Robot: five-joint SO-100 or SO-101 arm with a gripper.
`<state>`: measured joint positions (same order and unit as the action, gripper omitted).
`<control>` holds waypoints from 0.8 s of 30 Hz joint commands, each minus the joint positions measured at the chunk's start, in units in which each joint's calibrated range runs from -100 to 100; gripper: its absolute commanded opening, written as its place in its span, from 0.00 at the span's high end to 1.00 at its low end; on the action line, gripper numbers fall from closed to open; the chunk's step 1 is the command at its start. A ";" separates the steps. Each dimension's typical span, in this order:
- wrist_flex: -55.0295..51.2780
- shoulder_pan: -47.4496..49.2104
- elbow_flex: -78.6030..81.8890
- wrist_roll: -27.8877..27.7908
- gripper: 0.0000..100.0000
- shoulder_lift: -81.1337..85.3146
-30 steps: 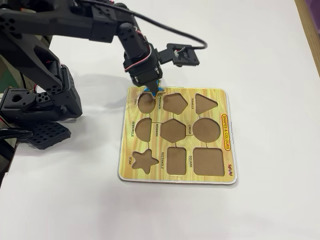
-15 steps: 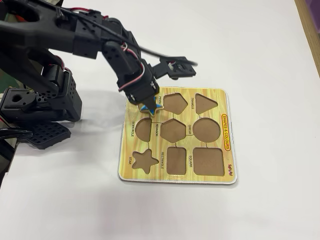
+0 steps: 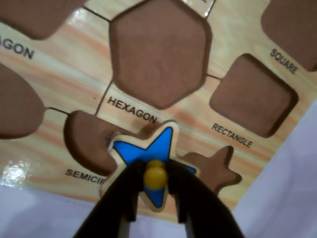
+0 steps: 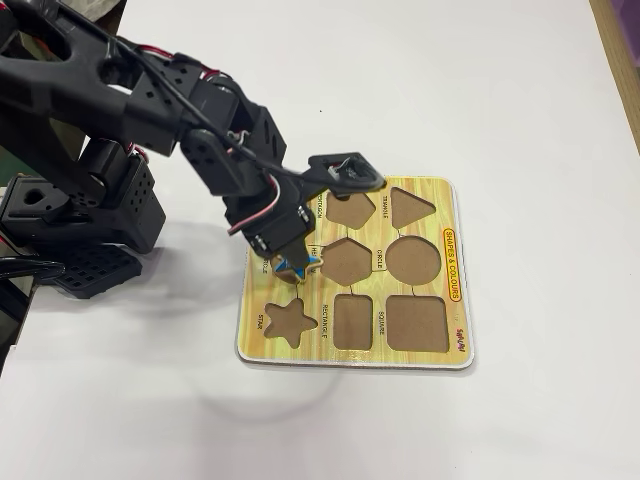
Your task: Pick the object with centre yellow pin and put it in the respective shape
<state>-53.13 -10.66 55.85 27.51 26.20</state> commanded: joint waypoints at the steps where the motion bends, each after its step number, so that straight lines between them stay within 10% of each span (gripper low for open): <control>1: 0.58 -3.79 -0.27 -1.52 0.99 1.66; 24: 1.53 -14.63 -1.17 -5.39 0.99 0.99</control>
<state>-52.61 -23.57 55.85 23.97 26.20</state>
